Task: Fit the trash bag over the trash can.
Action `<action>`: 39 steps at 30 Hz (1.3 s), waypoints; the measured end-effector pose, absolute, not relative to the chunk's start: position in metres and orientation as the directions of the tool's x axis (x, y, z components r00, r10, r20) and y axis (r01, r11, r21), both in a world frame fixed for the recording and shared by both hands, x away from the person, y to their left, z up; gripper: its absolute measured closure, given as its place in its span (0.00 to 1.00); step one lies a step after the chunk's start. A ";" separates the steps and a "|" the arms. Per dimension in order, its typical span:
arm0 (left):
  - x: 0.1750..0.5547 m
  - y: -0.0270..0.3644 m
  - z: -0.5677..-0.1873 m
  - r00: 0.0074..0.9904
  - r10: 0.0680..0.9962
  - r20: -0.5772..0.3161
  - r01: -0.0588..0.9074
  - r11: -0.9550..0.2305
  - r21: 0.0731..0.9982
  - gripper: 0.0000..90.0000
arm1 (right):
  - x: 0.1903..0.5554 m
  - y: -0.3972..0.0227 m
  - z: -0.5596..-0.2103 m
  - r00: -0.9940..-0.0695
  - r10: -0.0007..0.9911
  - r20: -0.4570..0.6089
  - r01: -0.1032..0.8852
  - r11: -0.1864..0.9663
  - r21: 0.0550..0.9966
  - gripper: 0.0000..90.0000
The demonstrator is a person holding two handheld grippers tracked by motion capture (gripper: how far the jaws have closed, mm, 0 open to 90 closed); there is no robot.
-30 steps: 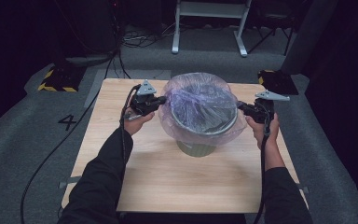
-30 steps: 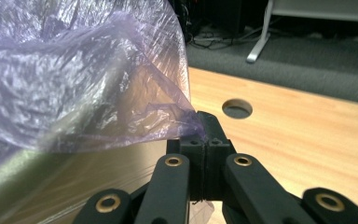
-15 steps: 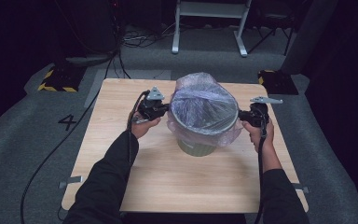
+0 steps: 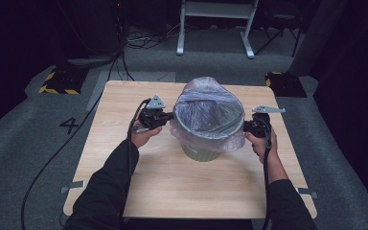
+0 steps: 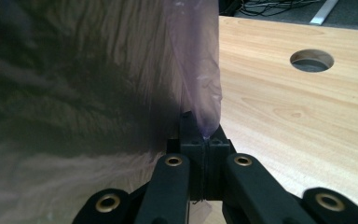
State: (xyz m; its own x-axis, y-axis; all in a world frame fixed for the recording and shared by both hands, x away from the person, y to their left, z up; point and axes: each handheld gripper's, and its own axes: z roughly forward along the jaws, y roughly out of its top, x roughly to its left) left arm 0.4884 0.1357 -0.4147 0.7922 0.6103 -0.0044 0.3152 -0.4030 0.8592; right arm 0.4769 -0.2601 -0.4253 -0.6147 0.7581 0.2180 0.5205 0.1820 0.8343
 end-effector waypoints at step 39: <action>0.378 0.123 -0.400 0.876 0.450 0.172 0.087 -0.498 0.863 0.75 | 0.428 -0.306 -0.369 -0.648 0.760 -0.050 0.266 0.286 0.921 0.35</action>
